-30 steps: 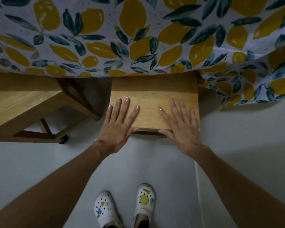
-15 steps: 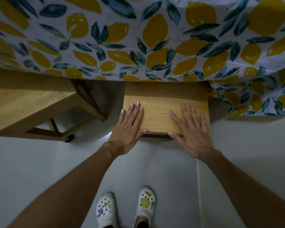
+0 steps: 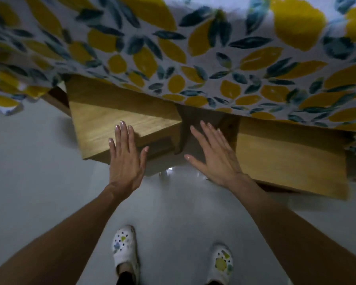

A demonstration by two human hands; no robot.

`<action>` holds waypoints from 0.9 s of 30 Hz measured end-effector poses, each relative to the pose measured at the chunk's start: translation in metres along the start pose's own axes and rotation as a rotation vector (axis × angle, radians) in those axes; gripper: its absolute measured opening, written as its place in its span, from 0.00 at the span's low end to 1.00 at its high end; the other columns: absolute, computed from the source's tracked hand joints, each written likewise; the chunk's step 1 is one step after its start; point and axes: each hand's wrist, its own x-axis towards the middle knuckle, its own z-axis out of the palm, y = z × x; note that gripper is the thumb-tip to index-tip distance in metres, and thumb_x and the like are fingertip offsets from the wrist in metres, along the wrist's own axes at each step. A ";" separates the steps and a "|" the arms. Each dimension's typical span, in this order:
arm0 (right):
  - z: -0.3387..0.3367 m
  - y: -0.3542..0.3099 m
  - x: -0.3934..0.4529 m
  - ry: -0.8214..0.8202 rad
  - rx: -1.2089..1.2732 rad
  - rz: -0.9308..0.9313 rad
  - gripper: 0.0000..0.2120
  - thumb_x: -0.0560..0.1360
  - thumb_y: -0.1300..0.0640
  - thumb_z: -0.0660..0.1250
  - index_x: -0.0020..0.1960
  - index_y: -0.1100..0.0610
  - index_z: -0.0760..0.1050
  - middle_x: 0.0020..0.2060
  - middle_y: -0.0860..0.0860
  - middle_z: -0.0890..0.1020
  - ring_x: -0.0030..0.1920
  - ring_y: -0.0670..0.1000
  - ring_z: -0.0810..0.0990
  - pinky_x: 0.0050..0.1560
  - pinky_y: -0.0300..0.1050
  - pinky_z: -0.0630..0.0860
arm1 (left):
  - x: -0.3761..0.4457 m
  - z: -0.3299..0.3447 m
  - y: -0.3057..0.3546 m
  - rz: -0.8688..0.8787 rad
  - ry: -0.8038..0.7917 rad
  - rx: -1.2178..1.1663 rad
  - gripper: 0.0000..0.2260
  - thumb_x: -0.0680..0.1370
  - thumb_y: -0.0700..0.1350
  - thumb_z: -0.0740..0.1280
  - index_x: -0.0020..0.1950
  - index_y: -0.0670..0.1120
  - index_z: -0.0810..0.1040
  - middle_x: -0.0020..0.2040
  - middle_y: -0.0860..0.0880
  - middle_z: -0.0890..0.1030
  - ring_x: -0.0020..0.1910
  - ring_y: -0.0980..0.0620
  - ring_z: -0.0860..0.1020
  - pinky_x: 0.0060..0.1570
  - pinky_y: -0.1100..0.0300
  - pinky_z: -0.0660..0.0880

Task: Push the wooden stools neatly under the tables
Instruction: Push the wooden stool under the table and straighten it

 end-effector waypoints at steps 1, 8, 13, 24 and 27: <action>0.006 -0.015 0.013 -0.012 0.008 0.007 0.36 0.76 0.33 0.51 0.78 0.46 0.48 0.79 0.54 0.49 0.78 0.53 0.46 0.76 0.50 0.42 | 0.005 -0.005 -0.017 0.006 -0.006 0.012 0.29 0.81 0.57 0.45 0.76 0.42 0.40 0.78 0.44 0.38 0.76 0.46 0.36 0.75 0.45 0.41; 0.030 -0.077 0.080 -0.069 0.074 0.202 0.27 0.77 0.35 0.54 0.75 0.35 0.53 0.76 0.60 0.53 0.75 0.63 0.52 0.73 0.58 0.54 | 0.032 -0.010 -0.104 0.102 -0.120 0.072 0.31 0.81 0.58 0.45 0.76 0.43 0.38 0.77 0.44 0.36 0.76 0.46 0.35 0.75 0.46 0.39; 0.036 -0.091 0.102 -0.056 0.063 0.336 0.28 0.76 0.33 0.53 0.74 0.39 0.58 0.67 0.62 0.60 0.65 0.65 0.60 0.64 0.56 0.64 | 0.037 -0.004 -0.122 0.182 -0.117 0.118 0.31 0.80 0.59 0.44 0.77 0.44 0.38 0.78 0.44 0.38 0.76 0.46 0.36 0.75 0.48 0.39; 0.046 -0.124 0.100 0.127 0.107 0.527 0.30 0.71 0.30 0.61 0.69 0.41 0.67 0.62 0.61 0.62 0.60 0.60 0.63 0.61 0.52 0.66 | 0.037 -0.010 -0.148 0.291 -0.125 0.165 0.31 0.79 0.60 0.42 0.77 0.45 0.38 0.78 0.44 0.39 0.77 0.47 0.37 0.75 0.49 0.40; 0.060 -0.140 0.089 0.191 0.107 0.585 0.30 0.71 0.30 0.62 0.70 0.40 0.67 0.61 0.60 0.63 0.59 0.58 0.64 0.58 0.50 0.67 | 0.043 -0.019 -0.166 0.371 -0.158 0.197 0.32 0.78 0.61 0.40 0.77 0.45 0.38 0.78 0.44 0.38 0.77 0.47 0.36 0.75 0.48 0.40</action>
